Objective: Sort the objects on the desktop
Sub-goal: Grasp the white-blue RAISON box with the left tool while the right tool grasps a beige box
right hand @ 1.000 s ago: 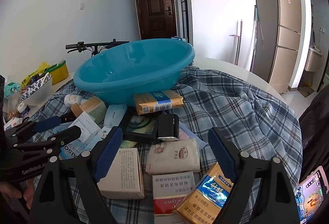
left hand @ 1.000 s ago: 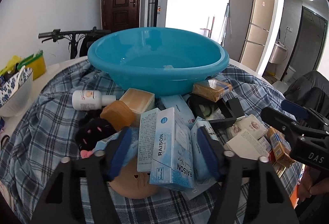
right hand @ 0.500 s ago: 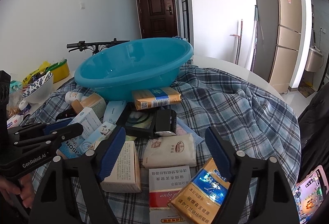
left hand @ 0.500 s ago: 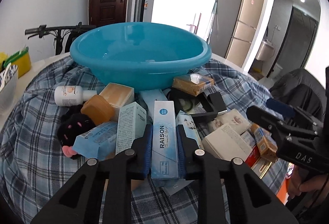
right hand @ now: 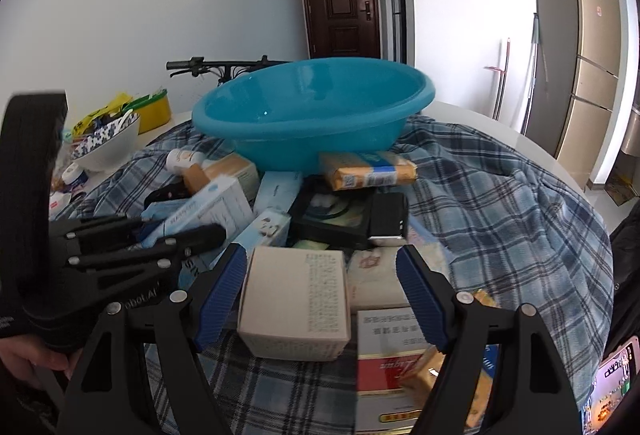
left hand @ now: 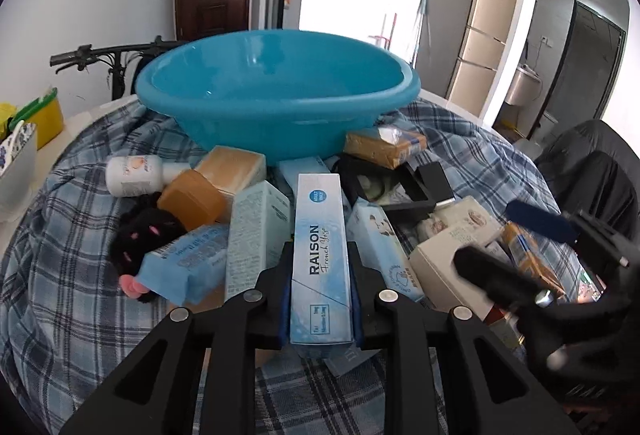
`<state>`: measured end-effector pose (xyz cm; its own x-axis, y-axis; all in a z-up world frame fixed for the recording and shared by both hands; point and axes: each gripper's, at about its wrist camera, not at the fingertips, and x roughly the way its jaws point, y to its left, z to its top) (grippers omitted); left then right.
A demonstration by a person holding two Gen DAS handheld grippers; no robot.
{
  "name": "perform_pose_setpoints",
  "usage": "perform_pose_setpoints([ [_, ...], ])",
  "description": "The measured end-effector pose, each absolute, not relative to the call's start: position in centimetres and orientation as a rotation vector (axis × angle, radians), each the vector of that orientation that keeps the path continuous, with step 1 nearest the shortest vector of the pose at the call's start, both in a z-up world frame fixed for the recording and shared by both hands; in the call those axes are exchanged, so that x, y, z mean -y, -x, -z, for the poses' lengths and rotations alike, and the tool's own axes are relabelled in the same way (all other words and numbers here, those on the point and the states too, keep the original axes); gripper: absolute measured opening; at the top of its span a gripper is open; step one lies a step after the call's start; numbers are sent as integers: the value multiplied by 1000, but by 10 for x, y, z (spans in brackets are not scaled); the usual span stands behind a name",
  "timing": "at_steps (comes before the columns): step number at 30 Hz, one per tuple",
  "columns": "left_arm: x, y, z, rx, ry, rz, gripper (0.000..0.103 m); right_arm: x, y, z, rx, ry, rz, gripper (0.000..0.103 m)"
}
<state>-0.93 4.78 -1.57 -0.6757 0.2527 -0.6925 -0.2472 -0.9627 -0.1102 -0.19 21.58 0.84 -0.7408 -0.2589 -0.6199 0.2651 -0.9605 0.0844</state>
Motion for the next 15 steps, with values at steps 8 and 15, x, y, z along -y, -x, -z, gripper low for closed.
perform_pose_setpoints([
  [8,-48,3,11,-14,1076,-2663,24,-209,5,8,-10,-1017,2656,76],
  [15,-49,1,10,-26,1070,-2670,24,-203,10,25,-4,-1074,2597,57],
])
